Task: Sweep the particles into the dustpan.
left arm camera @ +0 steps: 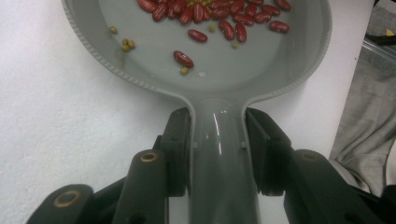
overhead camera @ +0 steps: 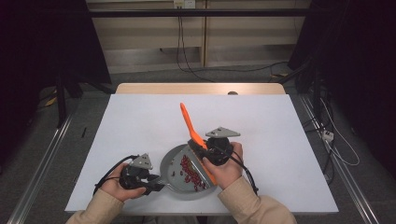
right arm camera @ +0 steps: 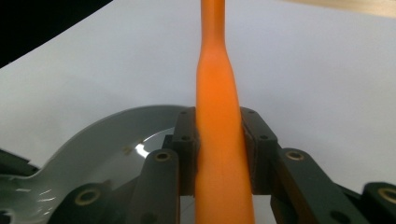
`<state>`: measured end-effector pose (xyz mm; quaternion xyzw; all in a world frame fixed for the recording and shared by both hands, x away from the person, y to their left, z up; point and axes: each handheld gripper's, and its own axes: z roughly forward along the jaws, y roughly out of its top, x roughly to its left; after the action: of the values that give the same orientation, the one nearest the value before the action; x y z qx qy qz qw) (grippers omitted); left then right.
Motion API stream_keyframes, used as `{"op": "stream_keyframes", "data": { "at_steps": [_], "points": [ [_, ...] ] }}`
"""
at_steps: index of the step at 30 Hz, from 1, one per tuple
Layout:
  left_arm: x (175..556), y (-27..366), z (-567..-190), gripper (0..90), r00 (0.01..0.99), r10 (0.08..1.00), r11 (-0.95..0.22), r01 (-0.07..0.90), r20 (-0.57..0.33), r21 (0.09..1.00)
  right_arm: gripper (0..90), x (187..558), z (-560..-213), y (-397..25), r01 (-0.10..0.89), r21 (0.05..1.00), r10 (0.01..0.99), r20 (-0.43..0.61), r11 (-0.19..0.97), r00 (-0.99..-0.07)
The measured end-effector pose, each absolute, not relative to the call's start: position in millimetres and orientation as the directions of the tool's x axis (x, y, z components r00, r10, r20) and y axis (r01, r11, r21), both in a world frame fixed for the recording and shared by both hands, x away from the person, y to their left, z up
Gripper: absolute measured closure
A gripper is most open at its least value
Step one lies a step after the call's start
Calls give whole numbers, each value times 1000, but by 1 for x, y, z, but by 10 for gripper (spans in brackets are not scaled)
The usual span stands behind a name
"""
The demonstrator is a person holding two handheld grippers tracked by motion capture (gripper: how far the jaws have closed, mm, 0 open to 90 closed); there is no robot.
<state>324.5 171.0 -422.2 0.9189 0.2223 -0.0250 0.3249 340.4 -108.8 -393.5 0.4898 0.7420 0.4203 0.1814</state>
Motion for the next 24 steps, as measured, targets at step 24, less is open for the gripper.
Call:
{"op": "stream_keyframes", "data": {
  "at_steps": [24],
  "points": [
    [326,173,-421,630,897,397,-699,432,-193,570,711,334,-424,-98,555,803,891,72,215,-449]
  ]
}}
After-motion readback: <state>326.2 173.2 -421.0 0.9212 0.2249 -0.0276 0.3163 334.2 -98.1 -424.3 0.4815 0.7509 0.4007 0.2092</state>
